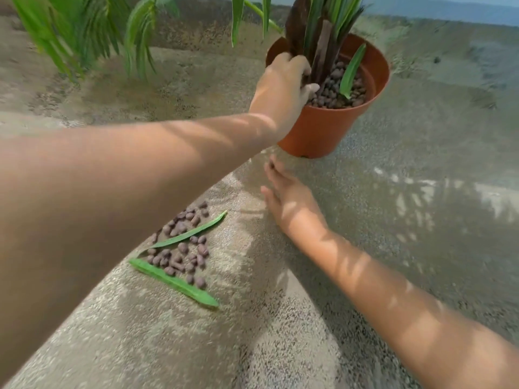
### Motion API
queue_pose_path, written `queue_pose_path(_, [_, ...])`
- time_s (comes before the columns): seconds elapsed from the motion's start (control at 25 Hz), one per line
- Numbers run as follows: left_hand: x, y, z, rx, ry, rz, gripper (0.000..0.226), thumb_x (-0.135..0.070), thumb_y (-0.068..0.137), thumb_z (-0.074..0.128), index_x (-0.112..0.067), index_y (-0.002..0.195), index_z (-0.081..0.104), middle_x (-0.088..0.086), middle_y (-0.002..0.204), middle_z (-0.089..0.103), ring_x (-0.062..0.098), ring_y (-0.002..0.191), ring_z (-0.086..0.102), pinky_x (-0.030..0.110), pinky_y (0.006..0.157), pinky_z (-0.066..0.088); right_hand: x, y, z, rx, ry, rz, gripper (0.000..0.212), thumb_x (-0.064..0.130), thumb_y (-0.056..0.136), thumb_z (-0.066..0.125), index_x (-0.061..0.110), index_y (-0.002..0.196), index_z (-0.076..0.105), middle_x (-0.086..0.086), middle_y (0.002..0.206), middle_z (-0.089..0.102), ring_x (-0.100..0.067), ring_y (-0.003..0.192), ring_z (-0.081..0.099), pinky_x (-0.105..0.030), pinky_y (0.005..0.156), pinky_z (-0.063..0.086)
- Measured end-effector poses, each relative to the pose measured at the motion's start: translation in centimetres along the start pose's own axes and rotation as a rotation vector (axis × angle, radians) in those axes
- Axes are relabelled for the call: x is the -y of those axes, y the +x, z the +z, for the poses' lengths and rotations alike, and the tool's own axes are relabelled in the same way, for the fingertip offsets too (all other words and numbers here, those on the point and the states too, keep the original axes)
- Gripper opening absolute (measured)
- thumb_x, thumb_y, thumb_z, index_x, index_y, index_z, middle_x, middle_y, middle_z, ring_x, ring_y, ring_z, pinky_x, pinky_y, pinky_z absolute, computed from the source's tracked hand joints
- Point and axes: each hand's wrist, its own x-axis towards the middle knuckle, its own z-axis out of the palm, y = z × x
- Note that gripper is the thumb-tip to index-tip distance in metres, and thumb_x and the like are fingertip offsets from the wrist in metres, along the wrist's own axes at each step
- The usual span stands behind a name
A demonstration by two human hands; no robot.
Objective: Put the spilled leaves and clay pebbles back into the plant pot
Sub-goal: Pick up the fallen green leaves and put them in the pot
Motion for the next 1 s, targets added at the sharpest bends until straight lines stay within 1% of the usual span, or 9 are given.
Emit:
queue_pose_path(0.08, [1.1, -4.9, 1.4, -0.028, 0.021, 0.004, 0.034, -0.027, 0.089, 0.052, -0.008, 0.117, 0.056, 0.012, 0.116, 0.054, 0.023, 0.100, 0.056, 0.031, 0.089, 0.044, 0.7, -1.8, -2.5, -0.304, 0.093, -0.038, 0.045, 0.018, 0.095, 0.048, 0.015, 0.140, 0.040, 0.003, 0.151, 0.031, -0.003, 0.133, 0.031, 0.005, 0.099, 0.006])
queue_pose_path(0.16, [2.4, -6.0, 2.8, -0.063, 0.072, 0.097, 0.032, -0.026, 0.090, 0.049, -0.006, 0.112, 0.058, 0.013, 0.113, 0.056, 0.024, 0.100, 0.054, 0.027, 0.085, 0.040, 1.2, -3.0, -5.4, -0.576, 0.060, -0.201, 0.043, 0.018, 0.094, 0.049, 0.009, 0.135, 0.045, 0.001, 0.142, 0.042, 0.011, 0.121, 0.036, -0.001, 0.099, 0.026])
queue_pose_path(0.24, [2.2, -4.9, 2.3, -0.115, 0.062, 0.099, 0.029, -0.026, 0.090, 0.047, -0.004, 0.104, 0.060, 0.013, 0.108, 0.058, 0.024, 0.096, 0.053, 0.024, 0.078, 0.036, 0.8, -2.3, -8.3, -0.718, 0.053, -0.281, 0.043, 0.018, 0.095, 0.046, 0.002, 0.135, 0.044, 0.002, 0.139, 0.040, 0.023, 0.119, 0.035, 0.005, 0.094, 0.028])
queue_pose_path(0.28, [2.0, -4.4, 2.4, -0.126, 0.036, 0.078, 0.028, -0.026, 0.090, 0.047, -0.004, 0.101, 0.060, 0.013, 0.106, 0.058, 0.023, 0.094, 0.053, 0.024, 0.076, 0.036, 0.6, -1.2, -9.6, -0.729, 0.024, -0.266, 0.044, 0.019, 0.095, 0.045, 0.000, 0.135, 0.043, -0.001, 0.142, 0.036, 0.017, 0.124, 0.036, 0.006, 0.095, 0.025])
queue_pose_path(0.32, [2.0, -4.7, 2.7, -0.115, 0.022, 0.073, 0.027, -0.024, 0.090, 0.047, -0.003, 0.100, 0.060, 0.013, 0.105, 0.058, 0.023, 0.093, 0.053, 0.024, 0.076, 0.036, 0.2, 0.1, -10.6, -0.681, -0.030, -0.207, 0.046, 0.022, 0.096, 0.043, 0.001, 0.137, 0.041, -0.006, 0.148, 0.031, 0.003, 0.130, 0.036, 0.003, 0.100, 0.023])
queue_pose_path(0.4, [2.2, -6.0, 2.9, -0.101, -0.040, 0.100, 0.026, -0.019, 0.091, 0.045, -0.003, 0.106, 0.058, 0.014, 0.109, 0.057, 0.023, 0.098, 0.053, 0.024, 0.082, 0.038, -0.9, 2.3, -11.0, -0.426, -0.241, -0.022, 0.057, 0.040, 0.097, 0.037, 0.012, 0.145, 0.026, -0.012, 0.157, 0.008, -0.022, 0.144, 0.014, -0.027, 0.117, 0.015])
queue_pose_path(0.48, [2.5, -7.0, 1.9, -0.099, -0.123, 0.080, 0.031, -0.015, 0.091, 0.044, -0.006, 0.120, 0.052, 0.012, 0.123, 0.054, 0.021, 0.114, 0.050, 0.020, 0.095, 0.033, -1.6, 3.2, -10.1, -0.273, -0.428, 0.090, 0.068, 0.052, 0.094, 0.032, 0.017, 0.149, 0.011, -0.012, 0.158, -0.006, -0.029, 0.145, -0.007, -0.045, 0.116, 0.001])
queue_pose_path(0.68, [8.3, -15.1, -2.7, 0.016, -0.034, -0.150, 0.049, -0.019, 0.092, 0.047, -0.016, 0.138, 0.033, 0.002, 0.148, 0.033, 0.015, 0.137, 0.029, 0.029, 0.115, 0.019, -1.8, 3.1, -10.1, -0.243, -0.457, 0.110, 0.080, 0.058, 0.089, 0.037, 0.015, 0.149, 0.007, -0.012, 0.158, -0.003, -0.029, 0.144, -0.010, -0.049, 0.115, 0.004])
queue_pose_path(1.0, [19.8, -23.8, -14.8, 0.515, 0.391, -0.615, 0.036, -0.015, 0.086, 0.047, -0.009, 0.122, 0.047, 0.014, 0.129, 0.048, 0.031, 0.121, 0.046, 0.041, 0.098, 0.041, 3.2, 1.9, -10.6, -0.064, -0.687, 0.243, 0.087, 0.037, 0.089, 0.054, 0.004, 0.148, -0.001, -0.022, 0.156, -0.001, -0.037, 0.144, -0.001, -0.049, 0.117, 0.009])
